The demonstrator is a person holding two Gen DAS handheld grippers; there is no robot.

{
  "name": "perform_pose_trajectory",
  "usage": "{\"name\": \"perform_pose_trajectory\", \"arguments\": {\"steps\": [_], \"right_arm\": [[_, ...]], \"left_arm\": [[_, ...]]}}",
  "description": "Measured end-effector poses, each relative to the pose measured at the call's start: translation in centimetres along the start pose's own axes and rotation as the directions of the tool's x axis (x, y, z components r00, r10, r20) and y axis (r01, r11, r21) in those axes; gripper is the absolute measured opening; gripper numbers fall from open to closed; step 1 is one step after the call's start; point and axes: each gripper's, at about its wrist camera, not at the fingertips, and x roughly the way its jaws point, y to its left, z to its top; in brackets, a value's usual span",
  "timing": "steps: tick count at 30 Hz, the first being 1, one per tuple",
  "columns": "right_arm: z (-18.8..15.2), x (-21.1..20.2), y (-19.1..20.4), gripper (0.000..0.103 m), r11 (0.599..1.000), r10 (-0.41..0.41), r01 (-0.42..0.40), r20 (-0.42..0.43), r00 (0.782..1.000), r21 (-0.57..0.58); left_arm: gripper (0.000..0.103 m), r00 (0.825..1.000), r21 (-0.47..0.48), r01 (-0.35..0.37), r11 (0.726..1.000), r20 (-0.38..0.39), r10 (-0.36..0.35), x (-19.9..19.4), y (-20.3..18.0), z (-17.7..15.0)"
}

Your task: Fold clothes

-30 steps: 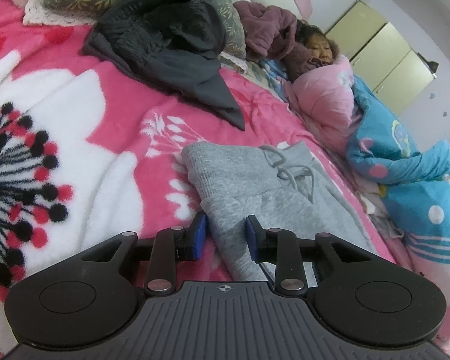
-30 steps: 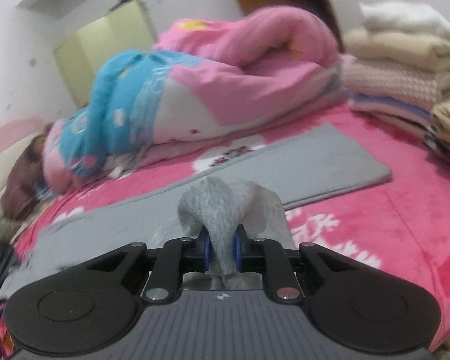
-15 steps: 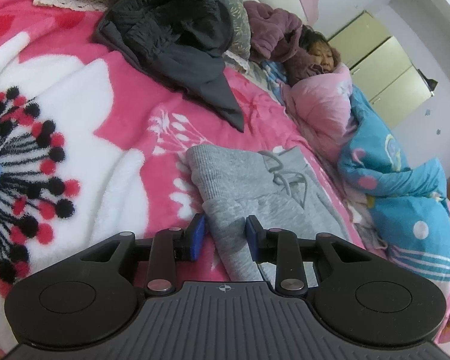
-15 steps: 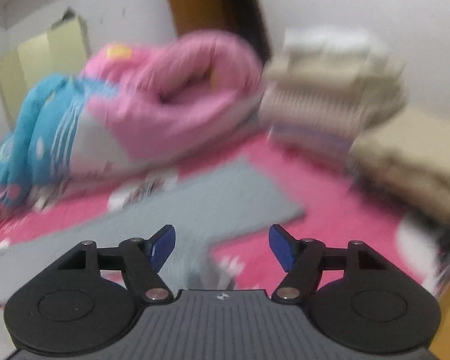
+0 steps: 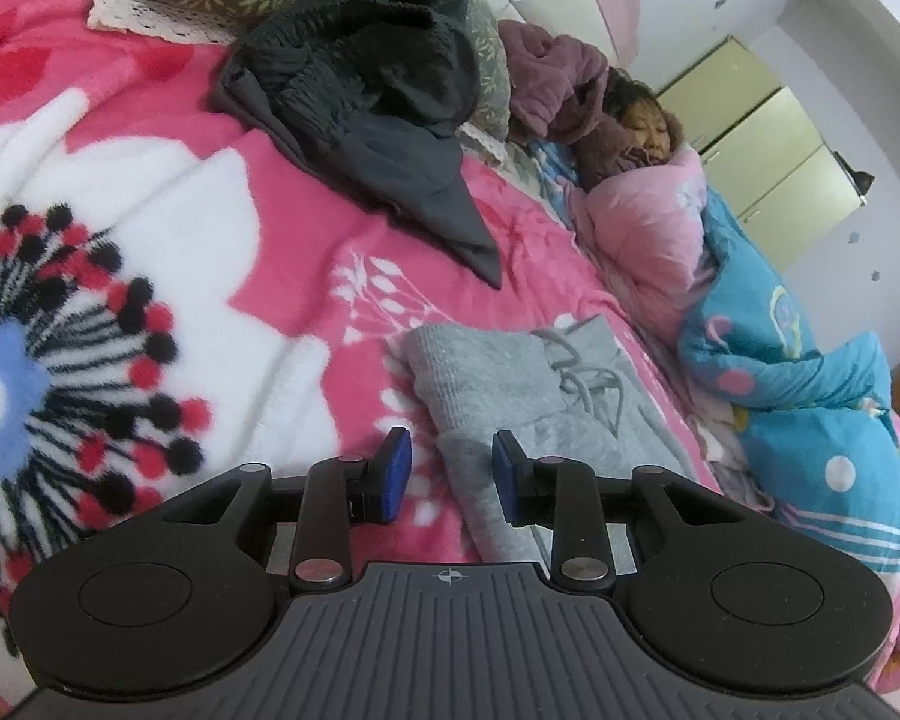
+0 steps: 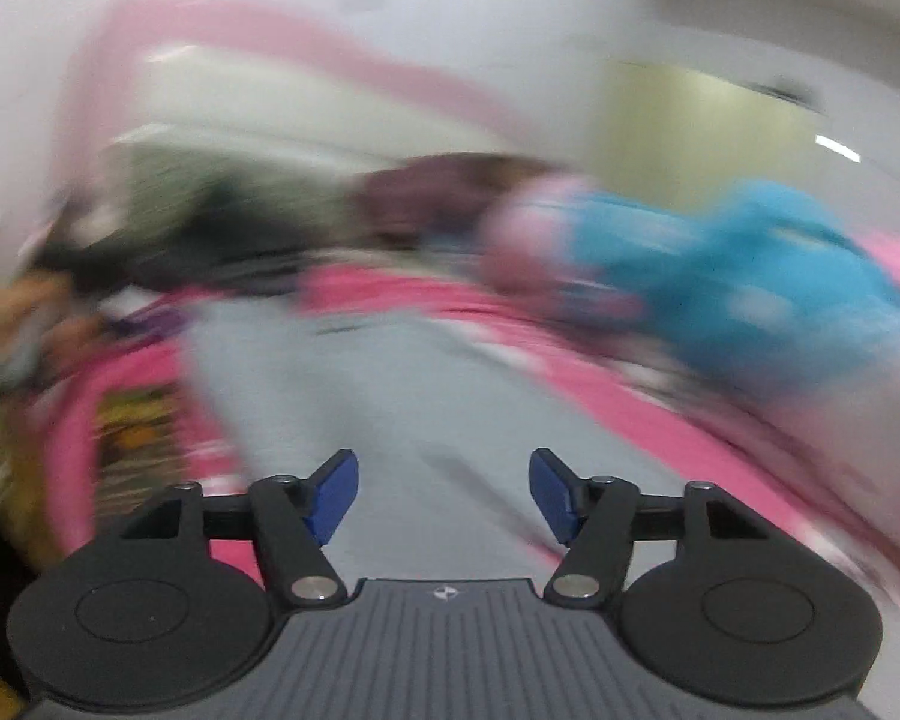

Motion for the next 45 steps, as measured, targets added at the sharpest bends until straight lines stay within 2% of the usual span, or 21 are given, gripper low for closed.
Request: {"name": "perform_pose_trajectory", "arguments": {"steps": [3,6,10,12,13,14,17,21,23,28,34,39,45], "right_arm": [[0.5,4.3,4.2,0.053,0.971,0.130,-0.132,-0.020,0.991,-0.202],[0.9,7.6,6.3,0.049,0.920,0.182,-0.191,-0.059,0.981,-0.343],[1.0,10.7,7.0,0.045,0.871,0.232,-0.258,-0.112,0.966,-0.418],[0.9,12.1,7.1,0.036,0.854,0.251,-0.287,-0.140,0.958,-0.434],[0.9,12.7,7.1,0.027,0.847,0.259,-0.300,-0.152,0.954,-0.439],[1.0,13.0,7.0,0.019,0.851,0.265,-0.306,-0.156,0.952,-0.427],[1.4,13.6,6.4,0.007,0.868,0.287,-0.326,-0.156,0.945,-0.374],[2.6,13.3,3.9,0.005,0.907,0.344,-0.367,-0.140,0.928,-0.207],[3.3,13.1,2.4,0.005,0.910,0.383,-0.397,-0.127,0.915,-0.116],[4.4,12.9,0.2,0.005,0.863,0.505,-0.504,-0.103,0.857,0.038],[3.2,14.7,0.1,0.005,0.813,0.582,-0.569,-0.170,0.795,0.121],[2.5,15.5,-0.8,0.005,0.788,0.613,-0.579,-0.170,0.772,0.210],[2.3,15.6,-1.2,0.005,0.776,0.620,-0.571,-0.153,0.770,0.269]], "left_arm": [[0.029,1.000,0.000,0.015,1.000,-0.021,-0.015,0.4,0.1,0.1],[0.029,0.999,-0.009,0.031,0.999,-0.033,-0.031,0.9,0.0,0.2],[0.029,0.996,-0.019,0.058,0.998,-0.066,-0.059,1.8,-0.2,0.2],[0.029,0.996,-0.011,0.054,0.998,-0.074,-0.054,2.3,-0.5,0.2],[0.029,0.996,-0.007,0.050,0.999,-0.071,-0.050,2.5,-0.7,0.2],[0.029,0.997,-0.004,0.046,0.999,-0.066,-0.047,2.6,-0.8,0.1],[0.027,0.998,0.003,0.033,0.999,-0.045,-0.033,2.8,-1.2,-0.1],[0.013,0.999,0.007,0.033,0.999,-0.033,-0.033,2.6,-1.7,-0.3],[0.006,0.999,0.003,0.041,0.999,-0.029,-0.041,2.2,-1.9,-0.3],[0.004,0.999,-0.026,0.035,0.999,-0.025,-0.035,0.5,-1.6,0.1],[0.004,0.997,-0.053,0.005,0.999,-0.082,-0.009,0.6,-0.1,0.4],[0.004,0.996,-0.031,-0.006,1.000,-0.090,0.004,0.6,-0.2,0.4],[0.008,0.995,-0.065,0.003,0.998,-0.101,-0.010,0.8,0.3,0.5]]}}
